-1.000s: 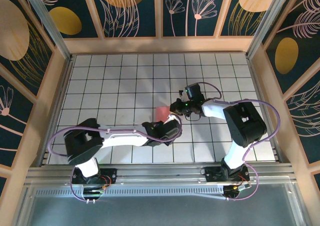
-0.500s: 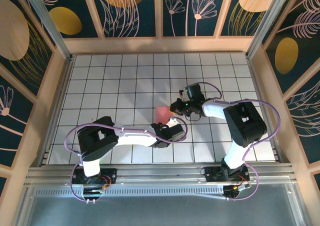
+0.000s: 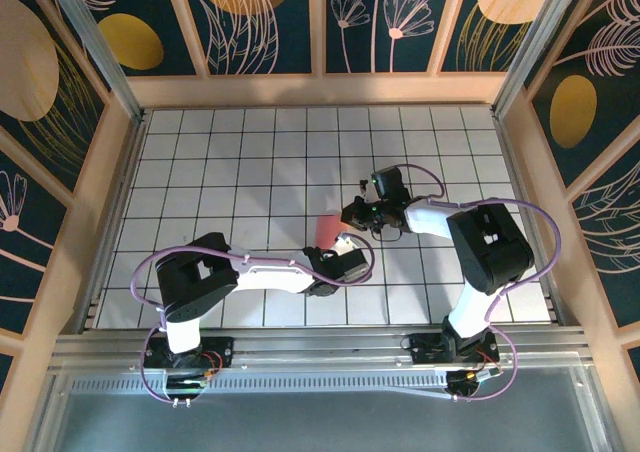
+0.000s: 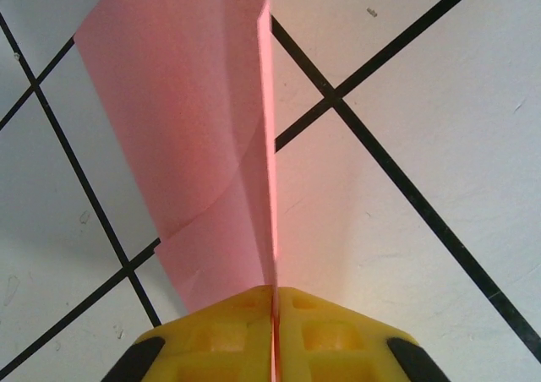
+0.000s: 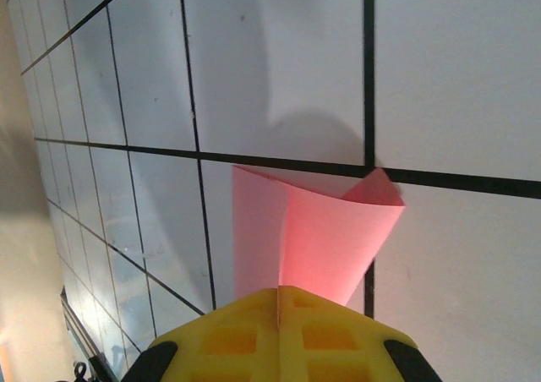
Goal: Fold a paper plane with a square sheet of paper (fold left side to right side)
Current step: Fold the wing for the fifth time at the center of the table.
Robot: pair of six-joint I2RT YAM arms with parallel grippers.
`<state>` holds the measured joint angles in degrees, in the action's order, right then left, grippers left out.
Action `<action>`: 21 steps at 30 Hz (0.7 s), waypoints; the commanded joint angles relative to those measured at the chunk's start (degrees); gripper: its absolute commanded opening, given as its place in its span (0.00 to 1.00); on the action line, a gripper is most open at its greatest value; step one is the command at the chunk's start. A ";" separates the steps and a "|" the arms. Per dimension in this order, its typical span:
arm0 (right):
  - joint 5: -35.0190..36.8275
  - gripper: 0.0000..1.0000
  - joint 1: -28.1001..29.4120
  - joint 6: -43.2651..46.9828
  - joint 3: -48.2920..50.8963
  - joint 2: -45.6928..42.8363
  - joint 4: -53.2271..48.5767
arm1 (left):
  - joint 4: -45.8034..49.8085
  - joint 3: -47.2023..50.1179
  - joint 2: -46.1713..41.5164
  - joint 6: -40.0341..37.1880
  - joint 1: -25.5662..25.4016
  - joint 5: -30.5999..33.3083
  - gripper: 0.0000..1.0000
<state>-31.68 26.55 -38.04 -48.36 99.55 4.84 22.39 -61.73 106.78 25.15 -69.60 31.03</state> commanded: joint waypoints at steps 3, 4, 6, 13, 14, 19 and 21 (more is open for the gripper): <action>4.14 0.09 -2.20 1.54 1.58 -4.22 -3.70 | -1.79 1.07 1.22 0.97 -0.27 -0.32 0.04; 5.05 0.14 -2.71 1.78 2.06 -5.40 -4.20 | -2.22 1.17 1.22 0.96 -0.26 -0.52 0.04; 7.39 0.24 -4.30 2.69 3.09 -8.24 -6.09 | -2.77 1.27 1.05 0.96 -0.26 -1.21 0.01; 15.07 0.44 -11.60 8.32 6.46 -19.34 -13.58 | -7.83 3.39 -3.75 0.34 1.78 -9.14 0.00; 15.04 0.45 -12.60 9.11 7.58 -21.37 -13.18 | -9.28 4.13 -4.69 0.42 2.79 -11.75 0.00; 13.79 0.52 -13.89 11.05 12.60 -28.71 -10.02 | -16.69 8.92 -8.26 1.66 8.33 -24.83 0.00; 11.47 0.53 -13.95 10.82 14.83 -30.25 -7.27 | -19.52 10.43 -10.72 2.28 10.46 -29.89 0.00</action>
<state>-18.79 12.73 -28.91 -36.23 71.02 -4.51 8.88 -53.28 98.70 25.56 -61.32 11.14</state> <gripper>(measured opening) 0.525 0.046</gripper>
